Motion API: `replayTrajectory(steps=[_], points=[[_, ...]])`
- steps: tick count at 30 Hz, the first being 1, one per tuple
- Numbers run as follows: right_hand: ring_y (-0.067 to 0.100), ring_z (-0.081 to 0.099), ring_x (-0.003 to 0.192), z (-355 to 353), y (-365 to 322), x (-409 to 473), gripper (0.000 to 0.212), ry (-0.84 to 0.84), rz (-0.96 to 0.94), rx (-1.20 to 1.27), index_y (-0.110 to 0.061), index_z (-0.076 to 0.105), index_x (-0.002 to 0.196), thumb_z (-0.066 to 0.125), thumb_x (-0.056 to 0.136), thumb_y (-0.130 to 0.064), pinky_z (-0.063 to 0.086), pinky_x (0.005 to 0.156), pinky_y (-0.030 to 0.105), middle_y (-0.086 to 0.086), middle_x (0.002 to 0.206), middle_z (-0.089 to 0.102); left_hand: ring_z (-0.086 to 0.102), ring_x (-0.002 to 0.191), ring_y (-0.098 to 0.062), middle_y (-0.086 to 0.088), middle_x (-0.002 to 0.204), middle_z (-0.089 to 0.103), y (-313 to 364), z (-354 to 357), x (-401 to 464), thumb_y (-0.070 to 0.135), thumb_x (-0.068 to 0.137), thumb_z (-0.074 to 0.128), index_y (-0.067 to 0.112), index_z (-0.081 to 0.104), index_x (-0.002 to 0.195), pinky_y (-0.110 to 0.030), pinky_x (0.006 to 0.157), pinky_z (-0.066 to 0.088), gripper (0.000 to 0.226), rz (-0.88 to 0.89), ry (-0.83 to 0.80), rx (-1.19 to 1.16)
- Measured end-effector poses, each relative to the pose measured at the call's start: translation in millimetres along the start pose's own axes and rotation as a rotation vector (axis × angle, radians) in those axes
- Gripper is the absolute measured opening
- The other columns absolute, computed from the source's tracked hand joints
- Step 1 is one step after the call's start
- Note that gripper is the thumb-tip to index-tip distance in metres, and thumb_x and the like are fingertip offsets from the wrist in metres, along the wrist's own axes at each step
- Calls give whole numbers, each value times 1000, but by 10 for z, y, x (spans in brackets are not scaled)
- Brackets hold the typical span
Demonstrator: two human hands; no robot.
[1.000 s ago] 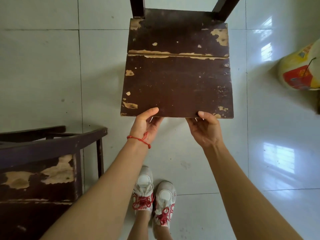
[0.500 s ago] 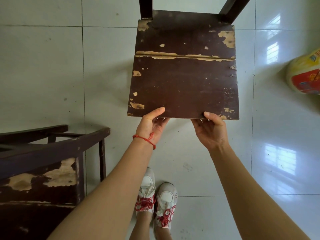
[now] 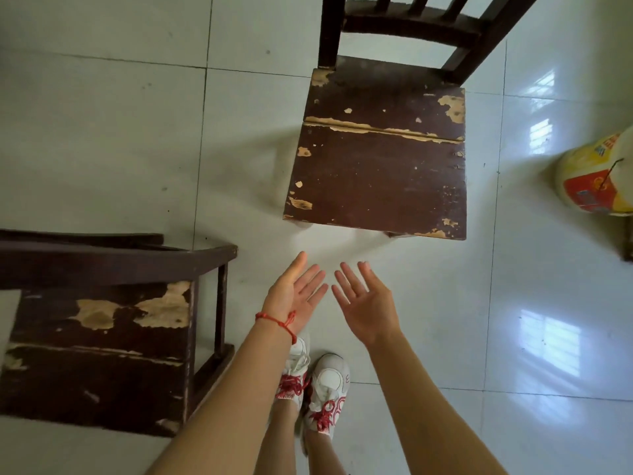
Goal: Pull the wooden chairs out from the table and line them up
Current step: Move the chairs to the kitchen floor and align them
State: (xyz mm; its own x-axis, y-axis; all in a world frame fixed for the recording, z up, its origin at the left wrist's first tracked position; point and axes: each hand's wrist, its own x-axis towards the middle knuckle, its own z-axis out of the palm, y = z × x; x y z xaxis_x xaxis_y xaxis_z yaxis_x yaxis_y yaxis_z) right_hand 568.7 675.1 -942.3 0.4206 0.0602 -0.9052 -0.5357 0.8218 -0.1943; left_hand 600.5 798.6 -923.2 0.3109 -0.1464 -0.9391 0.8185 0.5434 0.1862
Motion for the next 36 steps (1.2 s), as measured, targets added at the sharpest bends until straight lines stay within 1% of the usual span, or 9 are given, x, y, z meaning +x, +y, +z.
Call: replayTrajectory(steps=[6, 13, 20, 22, 25, 26, 29, 32, 36], points=[[30, 45, 125, 8, 1029, -429, 52, -24, 167, -87, -12, 32, 137, 49, 89, -23, 38, 101, 39, 14, 135, 47, 41, 128, -25, -11, 143, 42, -184, -994, -577, 39, 91, 44, 10, 33, 139, -36, 95, 38, 57, -29, 112, -123], [26, 49, 115, 77, 2046, -826, 39, 41, 301, -81, -16, 42, 130, 47, 91, -20, 35, 100, 37, 13, 132, 50, 48, 119, -28, -15, 136, 48, -157, -2201, -1089, 36, 90, 49, 7, 39, 134, -39, 87, 43, 54, 12, 325, -325], [29, 53, 117, 240, 2902, -1073, 43, 287, 345, -303, -8, 48, 127, 58, 87, -18, 40, 97, 37, 12, 114, 60, 56, 103, -25, -13, 128, 54, -13, -2944, -1399, 39, 88, 53, 4, 46, 128, -37, 83, 47, 54, 26, 585, -279], [27, 53, 117, 287, 3088, -1117, 35, 275, 353, -353, -10, 52, 120, 58, 86, -18, 38, 104, 38, 11, 117, 60, 58, 101, -23, -14, 123, 56, 48, -3076, -1439, 38, 87, 55, 2, 53, 119, -34, 83, 48, 49, 31, 660, -257], [29, 47, 125, 398, 3270, -1094, 27, 243, 438, -252, -16, 49, 109, 60, 85, -19, 35, 107, 40, 12, 126, 54, 57, 72, -17, -13, 97, 57, 152, -3205, -1413, 38, 81, 63, 11, 59, 89, -26, 67, 47, 29, 45, 779, -217], [29, 45, 126, 426, 3319, -1081, 28, 237, 463, -198, -16, 48, 108, 61, 84, -20, 35, 105, 40, 12, 126, 53, 58, 72, -20, -15, 93, 58, 179, -3233, -1390, 40, 79, 64, 11, 58, 93, -26, 69, 48, 33, 42, 786, -209], [28, 38, 132, 481, 3466, -1012, 37, 169, 455, -140, -17, 43, 123, 54, 89, -24, 33, 107, 40, 12, 138, 46, 54, 116, -29, -18, 128, 54, 204, -3312, -1265, 45, 80, 61, 12, 51, 124, -34, 95, 43, 56, 35, 655, -236], [27, 37, 133, 522, 3558, -913, 60, 159, 414, 4, -14, 37, 134, 60, 80, -22, 30, 109, 40, 10, 125, 55, 55, 110, -27, -14, 123, 55, 236, -3386, -1108, 42, 77, 66, 13, 51, 117, -39, 96, 45, 52, 72, 561, -287], [23, 52, 116, 571, 3626, -729, 64, 133, 331, 165, -15, 45, 131, 64, 69, -11, 36, 103, 39, 7, 114, 62, 59, 107, -29, -13, 116, 62, 239, -3487, -947, 30, 78, 68, 11, 54, 121, -44, 98, 45, 49, 90, 483, -336]])
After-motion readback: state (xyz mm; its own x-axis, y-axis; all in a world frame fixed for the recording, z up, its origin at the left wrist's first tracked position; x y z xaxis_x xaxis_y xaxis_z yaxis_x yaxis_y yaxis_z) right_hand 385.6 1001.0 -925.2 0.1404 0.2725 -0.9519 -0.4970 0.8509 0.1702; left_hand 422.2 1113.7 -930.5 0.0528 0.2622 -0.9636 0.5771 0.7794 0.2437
